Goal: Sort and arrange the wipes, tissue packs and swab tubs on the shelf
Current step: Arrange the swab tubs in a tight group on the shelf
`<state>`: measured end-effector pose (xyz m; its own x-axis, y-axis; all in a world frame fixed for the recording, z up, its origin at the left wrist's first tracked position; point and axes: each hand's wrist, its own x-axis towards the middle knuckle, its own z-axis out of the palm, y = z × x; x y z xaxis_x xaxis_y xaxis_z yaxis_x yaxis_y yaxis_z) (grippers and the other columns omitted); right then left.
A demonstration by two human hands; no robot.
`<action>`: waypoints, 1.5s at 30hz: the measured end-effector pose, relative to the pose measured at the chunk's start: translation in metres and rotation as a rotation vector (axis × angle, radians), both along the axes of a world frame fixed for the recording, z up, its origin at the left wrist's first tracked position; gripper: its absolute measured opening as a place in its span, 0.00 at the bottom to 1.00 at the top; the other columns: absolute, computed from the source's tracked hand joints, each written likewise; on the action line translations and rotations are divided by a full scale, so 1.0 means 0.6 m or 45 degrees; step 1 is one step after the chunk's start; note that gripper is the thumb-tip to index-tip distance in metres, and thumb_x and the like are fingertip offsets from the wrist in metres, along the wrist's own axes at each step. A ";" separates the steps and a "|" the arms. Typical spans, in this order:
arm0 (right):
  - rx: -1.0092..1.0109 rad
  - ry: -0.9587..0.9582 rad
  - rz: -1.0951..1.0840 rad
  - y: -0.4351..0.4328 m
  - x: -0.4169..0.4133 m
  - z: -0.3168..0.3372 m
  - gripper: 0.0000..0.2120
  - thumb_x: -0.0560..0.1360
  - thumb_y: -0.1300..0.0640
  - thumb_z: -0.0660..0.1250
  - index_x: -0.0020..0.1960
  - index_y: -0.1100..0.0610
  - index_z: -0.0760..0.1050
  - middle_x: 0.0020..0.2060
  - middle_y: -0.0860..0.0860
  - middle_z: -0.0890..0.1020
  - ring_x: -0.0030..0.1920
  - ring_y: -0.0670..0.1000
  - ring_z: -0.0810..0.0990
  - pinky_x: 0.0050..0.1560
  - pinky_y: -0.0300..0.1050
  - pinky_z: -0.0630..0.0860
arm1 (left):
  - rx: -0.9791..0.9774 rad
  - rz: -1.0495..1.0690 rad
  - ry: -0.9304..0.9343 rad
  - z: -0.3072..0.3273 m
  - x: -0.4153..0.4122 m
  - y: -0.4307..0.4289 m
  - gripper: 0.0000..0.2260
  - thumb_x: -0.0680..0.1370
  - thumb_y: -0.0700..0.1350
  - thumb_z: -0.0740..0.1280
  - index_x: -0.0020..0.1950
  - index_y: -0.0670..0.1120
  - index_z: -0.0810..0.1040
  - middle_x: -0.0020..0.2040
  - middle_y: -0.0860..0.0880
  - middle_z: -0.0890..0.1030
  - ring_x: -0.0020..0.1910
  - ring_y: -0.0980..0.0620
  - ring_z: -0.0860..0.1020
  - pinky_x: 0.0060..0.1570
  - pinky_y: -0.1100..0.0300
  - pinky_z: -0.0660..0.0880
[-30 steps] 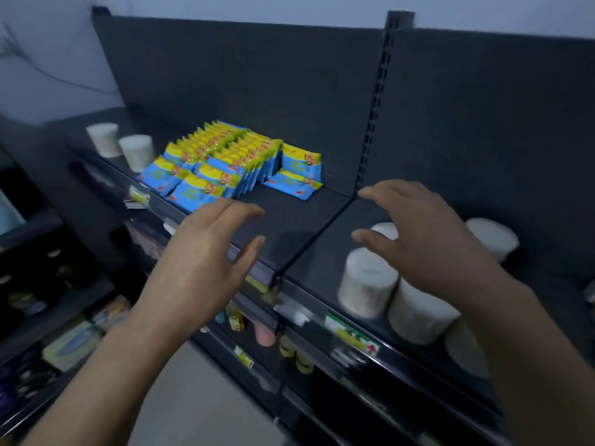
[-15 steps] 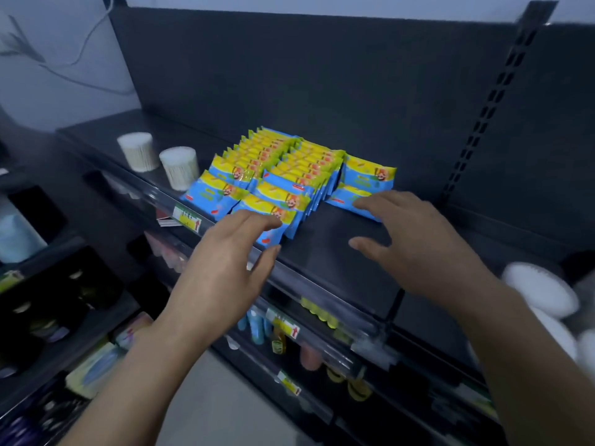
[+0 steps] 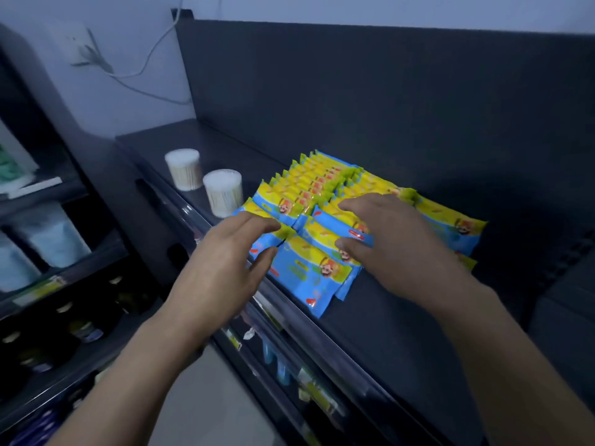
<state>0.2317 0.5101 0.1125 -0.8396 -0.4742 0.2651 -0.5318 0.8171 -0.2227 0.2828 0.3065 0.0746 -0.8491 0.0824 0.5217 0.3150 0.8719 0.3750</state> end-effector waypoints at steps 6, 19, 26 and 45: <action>0.041 -0.035 0.061 -0.067 -0.056 -0.006 0.23 0.76 0.49 0.64 0.70 0.52 0.66 0.65 0.49 0.72 0.67 0.52 0.66 0.66 0.46 0.62 | 0.008 0.043 -0.061 -0.012 -0.057 -0.062 0.11 0.75 0.43 0.67 0.57 0.47 0.77 0.52 0.53 0.78 0.52 0.54 0.74 0.52 0.65 0.67; 0.093 -0.061 -0.099 -0.332 -0.203 -0.029 0.25 0.76 0.47 0.63 0.71 0.52 0.64 0.67 0.50 0.70 0.67 0.53 0.65 0.66 0.48 0.62 | 0.044 -0.090 -0.126 -0.028 -0.250 -0.334 0.12 0.75 0.41 0.68 0.59 0.47 0.77 0.54 0.54 0.77 0.53 0.54 0.75 0.54 0.63 0.70; 0.140 -0.152 -0.155 -0.445 -0.265 -0.046 0.31 0.74 0.43 0.64 0.73 0.50 0.60 0.69 0.47 0.66 0.69 0.51 0.61 0.67 0.49 0.61 | 0.069 -0.085 -0.208 -0.030 -0.353 -0.458 0.13 0.75 0.42 0.68 0.59 0.47 0.76 0.56 0.52 0.76 0.57 0.52 0.73 0.56 0.63 0.66; 0.189 -0.546 -0.336 -0.478 -0.332 -0.082 0.44 0.67 0.40 0.71 0.75 0.49 0.53 0.65 0.50 0.67 0.66 0.53 0.66 0.65 0.45 0.65 | 0.057 -0.024 -0.597 -0.076 -0.499 -0.516 0.36 0.69 0.55 0.72 0.72 0.51 0.60 0.69 0.48 0.63 0.65 0.47 0.64 0.59 0.53 0.67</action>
<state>0.0326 0.2230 0.0636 -0.9538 -0.2380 -0.1831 -0.1898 0.9504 -0.2465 -0.0163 -0.0032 0.0292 -0.9926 0.0861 0.0853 0.1180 0.8474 0.5176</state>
